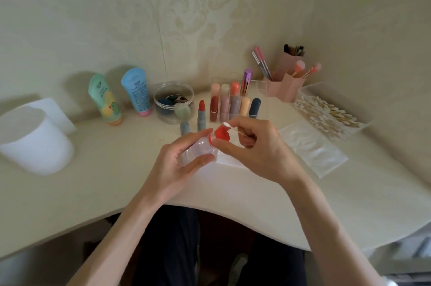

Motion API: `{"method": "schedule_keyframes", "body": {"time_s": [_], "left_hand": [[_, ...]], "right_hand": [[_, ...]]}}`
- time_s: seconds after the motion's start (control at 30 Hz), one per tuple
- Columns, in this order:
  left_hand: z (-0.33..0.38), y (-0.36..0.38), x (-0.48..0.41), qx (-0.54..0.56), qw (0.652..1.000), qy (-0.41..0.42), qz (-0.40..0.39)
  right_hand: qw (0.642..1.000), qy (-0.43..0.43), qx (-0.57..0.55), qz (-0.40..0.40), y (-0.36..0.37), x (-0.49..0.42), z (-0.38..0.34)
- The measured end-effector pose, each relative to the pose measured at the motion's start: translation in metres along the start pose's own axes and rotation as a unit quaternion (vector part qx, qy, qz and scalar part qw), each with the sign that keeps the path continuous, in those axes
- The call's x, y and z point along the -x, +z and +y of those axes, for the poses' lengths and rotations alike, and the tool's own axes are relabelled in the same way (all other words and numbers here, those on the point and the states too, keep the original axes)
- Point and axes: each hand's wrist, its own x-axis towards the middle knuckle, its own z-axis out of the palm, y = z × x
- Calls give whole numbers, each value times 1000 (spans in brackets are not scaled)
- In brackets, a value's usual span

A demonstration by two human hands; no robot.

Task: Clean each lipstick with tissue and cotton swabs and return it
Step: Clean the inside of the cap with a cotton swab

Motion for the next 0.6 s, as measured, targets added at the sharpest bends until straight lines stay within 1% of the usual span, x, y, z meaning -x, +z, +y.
{"method": "schedule_keyframes", "body": {"time_s": [0.07,0.13,0.2,0.27,0.33,0.4,0.6], "left_hand": [[0,0,0,2,1000,-1,5],[0,0,0,0,1000,0,8],[-1,0,0,-3,1000,4,11],[-1,0,0,1,1000,8,21],[0,1,-1,10,1000,11,27],[2,3,-2,14,1000,13,22],[5,10,-3,27,999,16,6]], "right_hand": [[1000,1,-24,17,-9,1,6],[998,40,2,44,-25,5,17],[988,118,88,54,-43,13,32],[958,221,177,34,-60,26,46],[930,293,220,22,-69,39,57],[922,307,234,32,-72,49,63],[925,296,235,37,-74,54,59]]}}
